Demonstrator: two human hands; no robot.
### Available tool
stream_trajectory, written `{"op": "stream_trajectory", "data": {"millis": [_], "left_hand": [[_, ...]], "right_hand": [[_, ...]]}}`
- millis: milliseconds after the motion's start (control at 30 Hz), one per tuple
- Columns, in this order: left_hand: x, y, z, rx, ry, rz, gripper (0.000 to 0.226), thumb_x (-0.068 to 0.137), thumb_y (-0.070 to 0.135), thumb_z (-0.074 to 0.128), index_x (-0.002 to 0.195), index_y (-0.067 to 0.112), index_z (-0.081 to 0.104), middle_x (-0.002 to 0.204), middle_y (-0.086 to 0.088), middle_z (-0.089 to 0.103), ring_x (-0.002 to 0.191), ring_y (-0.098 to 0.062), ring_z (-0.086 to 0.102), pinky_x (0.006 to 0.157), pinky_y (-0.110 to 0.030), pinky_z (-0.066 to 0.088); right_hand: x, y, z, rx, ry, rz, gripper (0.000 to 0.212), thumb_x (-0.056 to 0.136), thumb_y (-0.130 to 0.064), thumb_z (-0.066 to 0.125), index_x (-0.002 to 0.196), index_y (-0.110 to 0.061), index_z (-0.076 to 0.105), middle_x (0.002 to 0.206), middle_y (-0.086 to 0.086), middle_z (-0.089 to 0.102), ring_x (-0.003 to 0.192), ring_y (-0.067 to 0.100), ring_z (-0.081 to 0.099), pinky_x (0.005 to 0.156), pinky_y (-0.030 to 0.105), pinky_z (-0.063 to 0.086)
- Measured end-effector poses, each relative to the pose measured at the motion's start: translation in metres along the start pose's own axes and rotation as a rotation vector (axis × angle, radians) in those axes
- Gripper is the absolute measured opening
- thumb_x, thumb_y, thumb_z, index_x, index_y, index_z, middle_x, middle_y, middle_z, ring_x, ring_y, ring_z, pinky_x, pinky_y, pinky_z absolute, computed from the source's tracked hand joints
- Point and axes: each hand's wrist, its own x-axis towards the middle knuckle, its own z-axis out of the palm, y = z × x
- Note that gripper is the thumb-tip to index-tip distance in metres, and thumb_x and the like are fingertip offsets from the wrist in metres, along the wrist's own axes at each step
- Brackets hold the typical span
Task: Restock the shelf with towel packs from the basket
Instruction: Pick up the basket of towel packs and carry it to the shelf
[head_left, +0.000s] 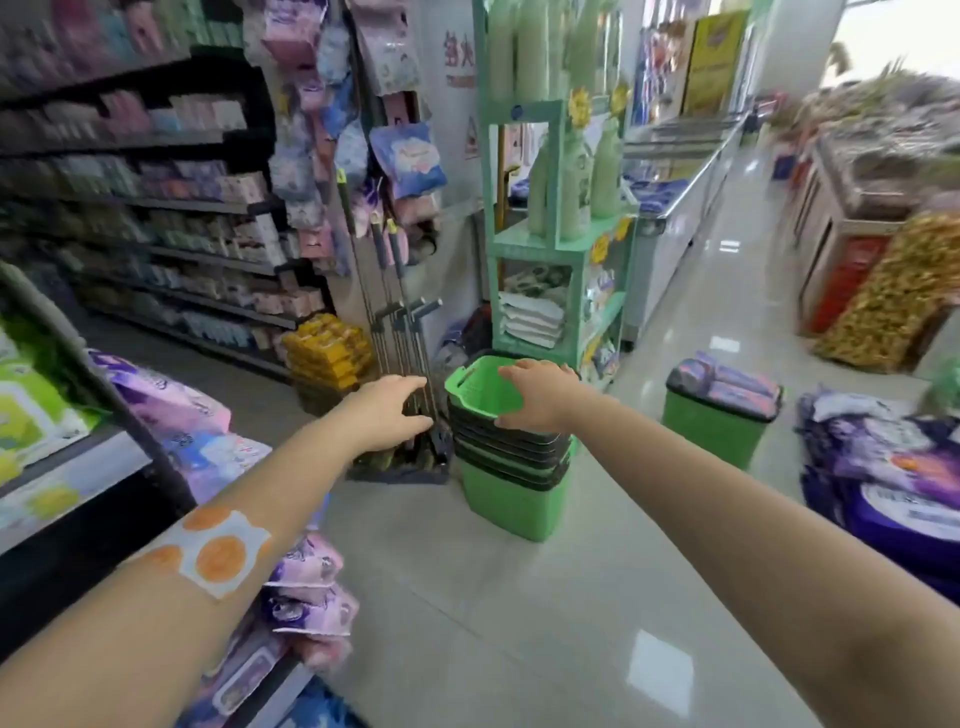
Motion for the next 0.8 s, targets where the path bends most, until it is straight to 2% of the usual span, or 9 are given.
{"op": "stream_trajectory", "data": {"millis": [267, 533, 667, 800], "left_hand": [[0.101, 0.103, 0.028, -0.026, -0.065, 0.139, 0.068, 0.087, 0.04, 0.057, 0.145, 0.021, 0.029, 0.151, -0.005, 0.032, 0.136, -0.024, 0.034, 0.111, -0.036, 0.03], [0.206, 0.181, 0.049, -0.044, -0.175, 0.291, 0.065, 0.089, 0.039, 0.054, 0.146, 0.024, 0.026, 0.152, -0.003, 0.028, 0.137, -0.024, 0.032, 0.112, -0.04, 0.029], [0.267, 0.217, 0.051, -0.065, -0.208, 0.377, 0.065, 0.089, 0.037, 0.055, 0.146, 0.024, 0.025, 0.152, -0.003, 0.029, 0.137, -0.024, 0.033, 0.112, -0.04, 0.029], [0.343, 0.245, 0.05, -0.054, -0.244, 0.477, 0.066, 0.09, 0.037, 0.054, 0.147, 0.02, 0.025, 0.152, -0.003, 0.028, 0.137, -0.023, 0.032, 0.111, -0.037, 0.029]], "right_hand": [[-0.006, 0.127, 0.001, 0.0, 0.008, 0.182, 0.081, 0.082, -0.052, 0.058, 0.147, -0.018, 0.023, 0.148, 0.008, 0.031, 0.134, 0.032, 0.033, 0.109, 0.052, 0.026], [0.003, 0.225, 0.002, 0.039, -0.009, 0.366, 0.076, 0.083, -0.049, 0.058, 0.145, -0.018, 0.026, 0.147, 0.007, 0.034, 0.134, 0.029, 0.033, 0.11, 0.054, 0.024], [0.022, 0.275, -0.001, 0.04, -0.018, 0.473, 0.075, 0.083, -0.049, 0.058, 0.145, -0.02, 0.026, 0.147, 0.006, 0.034, 0.133, 0.03, 0.033, 0.109, 0.049, 0.027], [0.055, 0.332, -0.008, 0.049, -0.012, 0.577, 0.073, 0.081, -0.052, 0.06, 0.141, -0.018, 0.035, 0.144, 0.006, 0.037, 0.129, 0.031, 0.039, 0.105, 0.047, 0.034]]}}
